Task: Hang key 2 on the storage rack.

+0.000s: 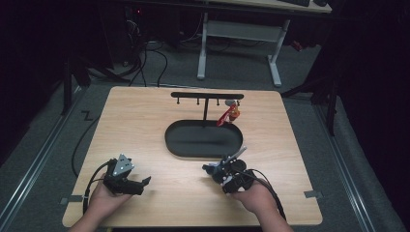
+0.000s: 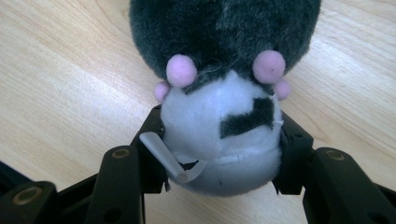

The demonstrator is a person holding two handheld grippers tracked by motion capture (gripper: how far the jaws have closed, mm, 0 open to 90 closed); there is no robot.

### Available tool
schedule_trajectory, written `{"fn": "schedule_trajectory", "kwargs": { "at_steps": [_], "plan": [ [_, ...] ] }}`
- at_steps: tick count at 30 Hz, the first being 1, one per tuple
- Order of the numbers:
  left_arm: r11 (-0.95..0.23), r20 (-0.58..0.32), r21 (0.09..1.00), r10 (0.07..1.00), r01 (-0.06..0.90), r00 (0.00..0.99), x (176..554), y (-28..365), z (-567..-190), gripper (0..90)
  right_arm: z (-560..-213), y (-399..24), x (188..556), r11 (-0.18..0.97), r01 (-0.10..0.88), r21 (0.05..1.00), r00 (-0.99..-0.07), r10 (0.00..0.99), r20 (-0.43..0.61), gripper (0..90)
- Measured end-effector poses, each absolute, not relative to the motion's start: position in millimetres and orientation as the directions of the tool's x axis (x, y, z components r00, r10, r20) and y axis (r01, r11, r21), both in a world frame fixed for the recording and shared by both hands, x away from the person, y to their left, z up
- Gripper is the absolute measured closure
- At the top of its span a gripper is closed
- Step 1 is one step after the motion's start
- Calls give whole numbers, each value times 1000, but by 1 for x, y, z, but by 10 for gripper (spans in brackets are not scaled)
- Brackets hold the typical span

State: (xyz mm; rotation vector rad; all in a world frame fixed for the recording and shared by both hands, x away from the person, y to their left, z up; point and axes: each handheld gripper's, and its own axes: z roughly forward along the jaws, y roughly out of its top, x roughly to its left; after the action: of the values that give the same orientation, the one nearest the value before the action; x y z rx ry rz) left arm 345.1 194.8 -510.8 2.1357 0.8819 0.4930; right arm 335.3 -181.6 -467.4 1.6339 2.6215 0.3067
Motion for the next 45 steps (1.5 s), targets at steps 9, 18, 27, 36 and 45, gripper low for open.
{"fn": "schedule_trajectory", "kwargs": {
  "at_steps": [9,18,27,36,45],
  "plan": [
    [-455,41,771,734,446,678,345,199,-513,44,-449,-198,335,421,882,212,-447,890,89,487],
    [-454,36,772,731,446,682,347,196,-515,48,-434,-205,340,433,868,242,-467,878,104,489],
    [-461,52,773,730,435,682,343,195,-513,51,-410,-200,347,439,855,275,-481,871,104,488],
    [-456,53,780,730,428,681,341,197,-512,53,-390,-196,353,430,853,297,-475,874,101,490],
    [-467,58,776,722,424,689,342,195,-512,57,-375,-200,369,410,866,285,-455,884,112,494]
  ]
}}
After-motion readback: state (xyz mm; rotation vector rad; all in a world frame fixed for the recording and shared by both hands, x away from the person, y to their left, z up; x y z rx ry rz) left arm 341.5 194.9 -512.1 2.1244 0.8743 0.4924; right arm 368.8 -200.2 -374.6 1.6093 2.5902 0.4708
